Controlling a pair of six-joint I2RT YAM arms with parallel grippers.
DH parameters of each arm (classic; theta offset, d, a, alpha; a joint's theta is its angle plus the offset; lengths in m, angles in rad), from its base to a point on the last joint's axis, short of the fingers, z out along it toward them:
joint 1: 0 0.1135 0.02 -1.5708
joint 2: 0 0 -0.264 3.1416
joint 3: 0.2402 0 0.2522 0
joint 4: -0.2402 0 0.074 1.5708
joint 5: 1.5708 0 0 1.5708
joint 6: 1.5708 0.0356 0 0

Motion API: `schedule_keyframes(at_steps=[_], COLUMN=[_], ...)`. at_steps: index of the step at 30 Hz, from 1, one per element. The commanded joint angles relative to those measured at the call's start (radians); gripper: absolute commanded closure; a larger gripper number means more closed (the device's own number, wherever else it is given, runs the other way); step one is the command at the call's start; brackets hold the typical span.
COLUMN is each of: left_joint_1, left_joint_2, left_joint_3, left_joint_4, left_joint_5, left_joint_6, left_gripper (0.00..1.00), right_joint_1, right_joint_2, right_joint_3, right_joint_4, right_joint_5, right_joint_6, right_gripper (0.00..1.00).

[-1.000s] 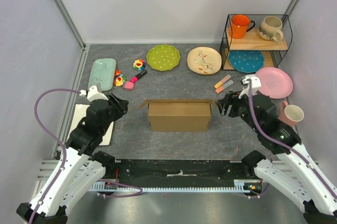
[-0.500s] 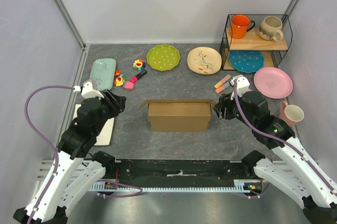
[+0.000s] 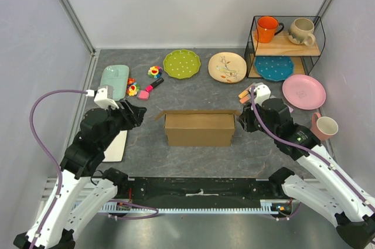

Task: Fold the paper box

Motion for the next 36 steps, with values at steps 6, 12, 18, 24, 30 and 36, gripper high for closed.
schedule_keyframes(at_steps=[6,12,18,24,30,36], left_joint_1=[0.001,0.001,0.001,-0.002,-0.011,-0.028], left_joint_2=[0.038,0.098,0.168,0.199,0.211,0.198], left_joint_3=[0.035,0.036,0.021,0.016,-0.004,-0.039], left_joint_4=[0.047,0.049,0.093,0.115,0.133,0.135], left_joint_5=[0.214,0.351,0.366,0.319,0.335,0.354], left_joint_6=[0.189,0.254,0.323,0.415,0.464,0.493], left_gripper=[0.36,0.35,0.37,0.41,0.48,0.48], right_joint_1=[0.010,0.013,0.015,0.015,0.015,0.015], right_joint_2=[-0.010,-0.011,-0.014,-0.019,-0.016,-0.014], right_joint_3=[0.000,-0.002,0.000,0.001,0.007,0.004], right_joint_4=[0.030,0.030,0.030,0.027,0.023,0.024], right_joint_5=[0.002,0.001,-0.010,-0.021,-0.024,-0.029], right_joint_6=[0.003,0.001,0.005,0.009,0.006,0.006], right_gripper=[0.71,0.71,0.71,0.71,0.71,0.71])
